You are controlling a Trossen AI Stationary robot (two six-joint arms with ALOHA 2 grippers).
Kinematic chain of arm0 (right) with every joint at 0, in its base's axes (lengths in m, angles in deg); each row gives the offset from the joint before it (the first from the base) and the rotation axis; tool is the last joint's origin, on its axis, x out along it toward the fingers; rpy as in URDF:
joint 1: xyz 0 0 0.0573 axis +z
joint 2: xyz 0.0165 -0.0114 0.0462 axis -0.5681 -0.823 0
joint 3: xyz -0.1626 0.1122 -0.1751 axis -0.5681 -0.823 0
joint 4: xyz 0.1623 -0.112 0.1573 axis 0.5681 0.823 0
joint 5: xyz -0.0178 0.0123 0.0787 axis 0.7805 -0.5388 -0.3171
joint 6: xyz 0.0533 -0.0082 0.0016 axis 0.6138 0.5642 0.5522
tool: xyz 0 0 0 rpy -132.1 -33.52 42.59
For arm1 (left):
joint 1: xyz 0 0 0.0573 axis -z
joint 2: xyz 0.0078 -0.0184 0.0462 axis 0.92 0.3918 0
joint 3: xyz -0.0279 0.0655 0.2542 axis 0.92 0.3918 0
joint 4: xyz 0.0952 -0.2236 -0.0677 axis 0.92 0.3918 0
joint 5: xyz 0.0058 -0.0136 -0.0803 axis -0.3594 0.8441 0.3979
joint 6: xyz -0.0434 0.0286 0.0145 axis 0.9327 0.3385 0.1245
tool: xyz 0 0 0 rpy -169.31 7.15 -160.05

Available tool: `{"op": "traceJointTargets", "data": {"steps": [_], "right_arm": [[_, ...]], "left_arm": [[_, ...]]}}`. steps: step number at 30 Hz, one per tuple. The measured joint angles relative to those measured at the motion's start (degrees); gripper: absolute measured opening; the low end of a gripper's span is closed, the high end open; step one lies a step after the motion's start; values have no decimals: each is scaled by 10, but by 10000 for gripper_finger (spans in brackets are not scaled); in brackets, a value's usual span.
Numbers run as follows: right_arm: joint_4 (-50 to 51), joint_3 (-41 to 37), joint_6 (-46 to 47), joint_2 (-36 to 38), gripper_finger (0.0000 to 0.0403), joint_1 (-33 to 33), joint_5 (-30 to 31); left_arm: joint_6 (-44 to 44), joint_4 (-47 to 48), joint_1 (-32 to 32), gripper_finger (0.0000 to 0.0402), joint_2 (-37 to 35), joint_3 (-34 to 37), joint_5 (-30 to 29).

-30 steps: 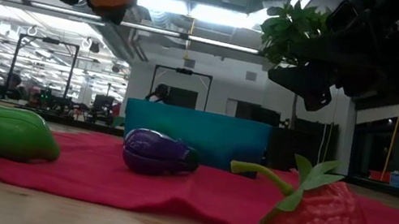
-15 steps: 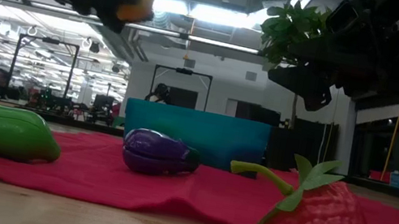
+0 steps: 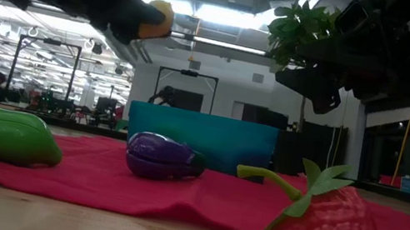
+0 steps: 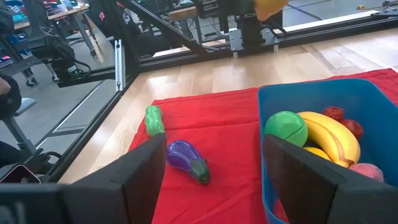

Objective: Pick and placing Produce into tupperware
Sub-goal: Put the yellow lemon into the blue bin

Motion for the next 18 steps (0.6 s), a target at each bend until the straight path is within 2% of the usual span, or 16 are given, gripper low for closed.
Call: {"op": "traceJointTargets", "data": {"steps": [10, 18], "right_arm": [[0, 0, 0, 0, 267, 0, 0], [0, 0, 0, 0, 267, 0, 0]], "left_arm": [[9, -21, -43, 198, 14, -23, -1], [0, 32, -68, 198, 24, -57, 0]]}}
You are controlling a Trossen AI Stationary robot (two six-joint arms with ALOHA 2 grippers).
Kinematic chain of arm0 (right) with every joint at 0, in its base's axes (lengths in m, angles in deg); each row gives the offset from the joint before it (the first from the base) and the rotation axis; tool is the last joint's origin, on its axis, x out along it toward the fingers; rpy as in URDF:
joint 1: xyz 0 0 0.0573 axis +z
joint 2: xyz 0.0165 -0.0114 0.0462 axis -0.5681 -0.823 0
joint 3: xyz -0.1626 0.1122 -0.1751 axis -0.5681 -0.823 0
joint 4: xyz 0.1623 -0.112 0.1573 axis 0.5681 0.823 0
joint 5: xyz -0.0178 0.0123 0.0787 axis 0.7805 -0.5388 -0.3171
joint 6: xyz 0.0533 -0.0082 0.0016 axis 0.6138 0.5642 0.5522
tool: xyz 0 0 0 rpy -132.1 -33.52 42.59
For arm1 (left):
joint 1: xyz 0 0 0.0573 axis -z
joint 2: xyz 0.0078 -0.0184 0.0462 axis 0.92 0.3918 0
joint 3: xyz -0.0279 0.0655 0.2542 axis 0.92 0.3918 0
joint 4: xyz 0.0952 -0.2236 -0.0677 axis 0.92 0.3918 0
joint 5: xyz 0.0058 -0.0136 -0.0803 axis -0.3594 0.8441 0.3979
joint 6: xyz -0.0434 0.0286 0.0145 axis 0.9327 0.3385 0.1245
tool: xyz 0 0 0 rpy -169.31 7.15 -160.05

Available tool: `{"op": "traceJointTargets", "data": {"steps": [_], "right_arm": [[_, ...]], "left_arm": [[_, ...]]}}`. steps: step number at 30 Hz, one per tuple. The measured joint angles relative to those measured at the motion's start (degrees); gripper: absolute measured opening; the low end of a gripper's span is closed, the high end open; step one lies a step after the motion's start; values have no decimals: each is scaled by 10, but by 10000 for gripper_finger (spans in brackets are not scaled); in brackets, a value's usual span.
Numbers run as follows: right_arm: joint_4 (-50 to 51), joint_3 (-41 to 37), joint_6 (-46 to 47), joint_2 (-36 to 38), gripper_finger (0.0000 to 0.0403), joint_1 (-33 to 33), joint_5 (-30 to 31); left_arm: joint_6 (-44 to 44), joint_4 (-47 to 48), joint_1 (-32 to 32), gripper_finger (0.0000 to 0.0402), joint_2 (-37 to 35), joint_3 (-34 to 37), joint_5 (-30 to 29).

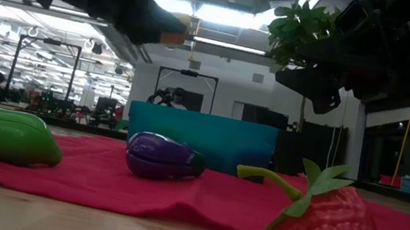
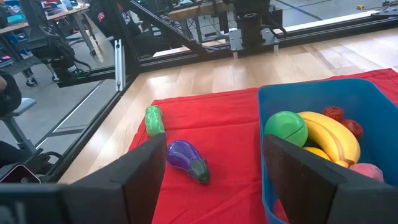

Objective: Pick and placing Produce into tupperware
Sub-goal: Put the yellow lemon into the blue bin

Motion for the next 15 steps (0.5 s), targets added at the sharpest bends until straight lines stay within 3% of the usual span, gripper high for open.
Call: {"op": "traceJointTargets", "data": {"steps": [15], "right_arm": [[21, 0, 9, 0, 267, 0, 0]], "left_arm": [[-72, 385, -16, 198, 100, -223, 35]]}}
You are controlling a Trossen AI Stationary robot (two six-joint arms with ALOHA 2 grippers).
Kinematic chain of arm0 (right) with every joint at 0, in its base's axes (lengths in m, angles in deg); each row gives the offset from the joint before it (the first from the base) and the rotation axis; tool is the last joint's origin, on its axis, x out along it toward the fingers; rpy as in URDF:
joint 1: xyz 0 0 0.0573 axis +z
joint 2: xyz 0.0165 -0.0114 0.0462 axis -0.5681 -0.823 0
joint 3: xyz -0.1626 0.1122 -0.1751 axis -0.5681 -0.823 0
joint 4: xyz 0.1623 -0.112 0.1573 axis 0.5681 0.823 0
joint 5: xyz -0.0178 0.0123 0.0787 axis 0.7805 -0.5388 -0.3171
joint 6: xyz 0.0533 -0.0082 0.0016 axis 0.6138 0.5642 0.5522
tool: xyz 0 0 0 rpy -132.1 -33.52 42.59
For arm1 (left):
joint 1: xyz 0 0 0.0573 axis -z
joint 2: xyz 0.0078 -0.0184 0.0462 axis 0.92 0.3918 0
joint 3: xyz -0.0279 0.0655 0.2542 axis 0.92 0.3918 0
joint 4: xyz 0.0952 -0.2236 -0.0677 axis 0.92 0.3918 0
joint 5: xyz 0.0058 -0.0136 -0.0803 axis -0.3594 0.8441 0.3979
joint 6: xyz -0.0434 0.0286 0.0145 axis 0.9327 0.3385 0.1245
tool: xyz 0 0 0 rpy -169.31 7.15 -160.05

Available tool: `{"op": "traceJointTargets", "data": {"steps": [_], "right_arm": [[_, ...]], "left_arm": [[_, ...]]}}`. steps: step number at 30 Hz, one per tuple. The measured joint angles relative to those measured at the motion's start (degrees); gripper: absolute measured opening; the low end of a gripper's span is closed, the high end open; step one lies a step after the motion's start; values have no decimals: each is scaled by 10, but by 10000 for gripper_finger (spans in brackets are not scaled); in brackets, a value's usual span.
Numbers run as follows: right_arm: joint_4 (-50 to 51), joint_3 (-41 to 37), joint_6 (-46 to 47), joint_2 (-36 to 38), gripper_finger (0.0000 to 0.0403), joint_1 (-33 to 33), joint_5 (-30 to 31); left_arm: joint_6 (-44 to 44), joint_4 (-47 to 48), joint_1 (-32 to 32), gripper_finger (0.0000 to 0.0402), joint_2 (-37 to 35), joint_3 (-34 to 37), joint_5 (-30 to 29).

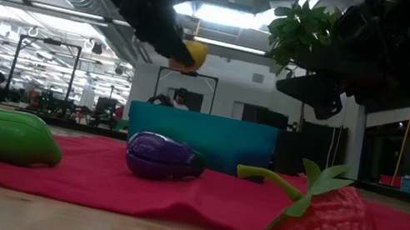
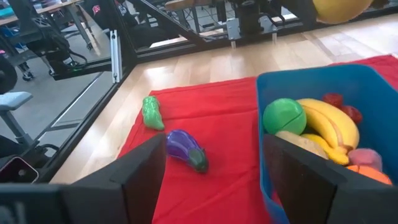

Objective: Pick and placing Produce into tupperware
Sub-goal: Put the yellow lemon into the blue bin

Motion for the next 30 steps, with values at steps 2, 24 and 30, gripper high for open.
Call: {"op": "traceJointTargets", "data": {"steps": [2, 24, 30], "right_arm": [[4, 0, 8, 0, 267, 0, 0], [-31, 0, -56, 0, 267, -8, 0], [-32, 0, -65, 0, 267, -14, 0]], "left_arm": [[-5, 34, 0, 198, 12, -19, 0], [-20, 28, 0, 198, 69, -63, 52], [-21, -1, 0, 198, 98, -65, 60]]}}
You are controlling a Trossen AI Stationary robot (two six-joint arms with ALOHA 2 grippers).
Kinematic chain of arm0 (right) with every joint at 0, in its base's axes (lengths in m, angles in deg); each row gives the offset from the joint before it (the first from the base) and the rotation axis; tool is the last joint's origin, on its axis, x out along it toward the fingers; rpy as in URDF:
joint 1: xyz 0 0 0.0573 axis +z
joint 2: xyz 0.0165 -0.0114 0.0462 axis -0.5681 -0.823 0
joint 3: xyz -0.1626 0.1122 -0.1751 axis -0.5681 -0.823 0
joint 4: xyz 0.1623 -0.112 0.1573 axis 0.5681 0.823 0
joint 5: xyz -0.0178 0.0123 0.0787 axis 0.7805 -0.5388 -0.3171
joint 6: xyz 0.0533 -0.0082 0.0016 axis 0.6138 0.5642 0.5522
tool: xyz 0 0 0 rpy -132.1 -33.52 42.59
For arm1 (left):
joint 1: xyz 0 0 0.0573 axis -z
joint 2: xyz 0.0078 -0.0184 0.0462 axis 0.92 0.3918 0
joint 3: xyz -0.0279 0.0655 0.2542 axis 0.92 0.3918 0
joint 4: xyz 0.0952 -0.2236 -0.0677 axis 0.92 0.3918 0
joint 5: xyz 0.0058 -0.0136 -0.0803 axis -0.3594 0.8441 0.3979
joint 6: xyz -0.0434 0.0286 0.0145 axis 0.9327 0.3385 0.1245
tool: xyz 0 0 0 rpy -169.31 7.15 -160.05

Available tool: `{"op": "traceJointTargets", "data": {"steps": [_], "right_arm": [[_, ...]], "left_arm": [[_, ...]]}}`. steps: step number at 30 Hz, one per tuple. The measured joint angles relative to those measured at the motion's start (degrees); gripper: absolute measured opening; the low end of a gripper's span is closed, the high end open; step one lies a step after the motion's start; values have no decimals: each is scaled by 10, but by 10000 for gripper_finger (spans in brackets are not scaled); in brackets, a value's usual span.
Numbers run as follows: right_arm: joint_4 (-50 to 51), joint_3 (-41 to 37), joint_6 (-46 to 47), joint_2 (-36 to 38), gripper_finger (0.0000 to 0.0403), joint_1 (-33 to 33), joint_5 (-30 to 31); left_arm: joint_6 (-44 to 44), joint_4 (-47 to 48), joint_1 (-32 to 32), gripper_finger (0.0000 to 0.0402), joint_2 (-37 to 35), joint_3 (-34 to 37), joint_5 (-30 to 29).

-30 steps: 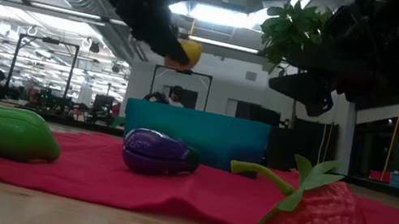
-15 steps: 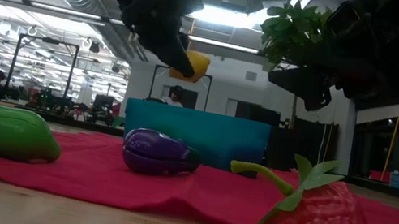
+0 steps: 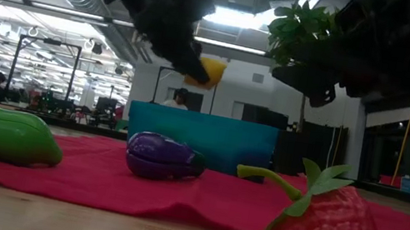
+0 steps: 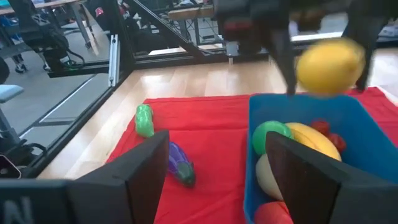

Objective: Pick and placing Produce into tupperware
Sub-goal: Put the yellow lemon into the blue bin, then put the red strawberry into the blue bin

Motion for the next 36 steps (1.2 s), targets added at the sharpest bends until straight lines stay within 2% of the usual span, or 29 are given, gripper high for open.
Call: {"op": "traceJointTargets", "data": {"steps": [4, 11, 17, 25, 32, 36], "right_arm": [[-5, 0, -5, 1, 267, -1, 0], [-3, 0, -6, 6, 267, -2, 0], [5, 0, -6, 6, 267, -2, 0], [6, 0, -6, 6, 267, -2, 0], [6, 0, -6, 6, 267, -2, 0], [7, 0, -7, 6, 267, -2, 0]], "left_arm": [[0, 6, -2, 198, 28, -7, 0], [-24, 15, -4, 198, 96, -62, 18], [-29, 76, -9, 200, 132, -91, 17], [-29, 69, -9, 243, 137, -93, 11], [-29, 69, -7, 243, 135, -93, 11], [-30, 67, 5, 243, 98, -94, 11]]}}
